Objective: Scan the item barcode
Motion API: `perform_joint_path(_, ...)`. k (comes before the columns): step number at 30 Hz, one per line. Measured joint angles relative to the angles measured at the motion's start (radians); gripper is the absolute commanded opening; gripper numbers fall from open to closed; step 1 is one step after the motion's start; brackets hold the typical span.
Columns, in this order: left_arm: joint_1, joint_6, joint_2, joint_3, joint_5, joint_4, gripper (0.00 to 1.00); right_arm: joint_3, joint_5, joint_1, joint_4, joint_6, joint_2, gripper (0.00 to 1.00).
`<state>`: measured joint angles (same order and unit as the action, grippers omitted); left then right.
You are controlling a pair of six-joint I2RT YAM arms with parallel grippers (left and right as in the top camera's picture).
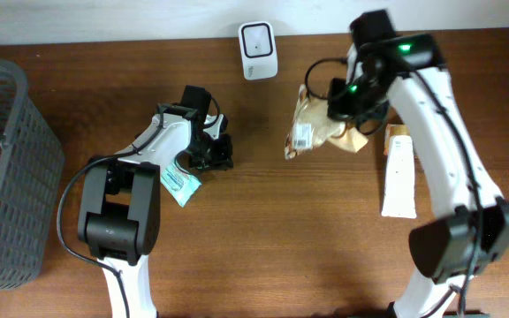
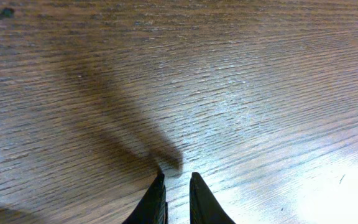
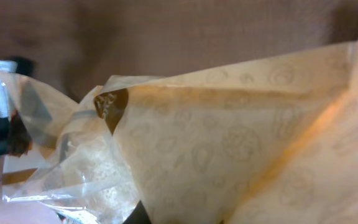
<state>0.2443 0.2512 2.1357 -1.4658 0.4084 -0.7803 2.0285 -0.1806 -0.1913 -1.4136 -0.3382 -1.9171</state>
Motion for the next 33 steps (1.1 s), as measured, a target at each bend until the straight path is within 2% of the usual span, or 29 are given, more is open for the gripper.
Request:
perform_joint_path(6, 0.000, 0.000, 0.000, 0.000, 0.006, 0.000, 0.16, 0.296, -0.004, 0.000, -0.137, -0.003, 0.036, 0.04)
perform_joint_path(11, 0.000, 0.000, 0.000, 0.000, 0.010, 0.001, 0.17, 0.322, -0.028, 0.000, -0.158, 0.001, 0.039, 0.04)
perform_joint_path(17, 0.000, 0.000, 0.000, 0.000, 0.010, 0.001, 0.18, 0.318, -0.217, 0.074, -0.279, 0.052, 0.000, 0.04)
perform_joint_path(23, 0.000, 0.000, 0.000, 0.000, 0.011, 0.001, 0.19, 0.253, -0.259, 0.083, -0.279, 0.026, -0.034, 0.04)
perform_joint_path(27, 0.000, 0.000, 0.000, 0.000, 0.014, 0.002, 0.23, 0.253, -0.267, 0.083, -0.264, 0.000, -0.034, 0.04)
perform_joint_path(28, 0.000, 0.000, 0.000, 0.000, 0.018, 0.003, 0.12, 0.253, -0.270, 0.083, -0.243, -0.003, -0.034, 0.04)
perform_joint_path(33, -0.006, -0.041, 0.002, -0.011, 0.002, -0.041, 0.07, 0.251, -0.251, 0.080, 0.000, -0.003, -0.034, 0.04)
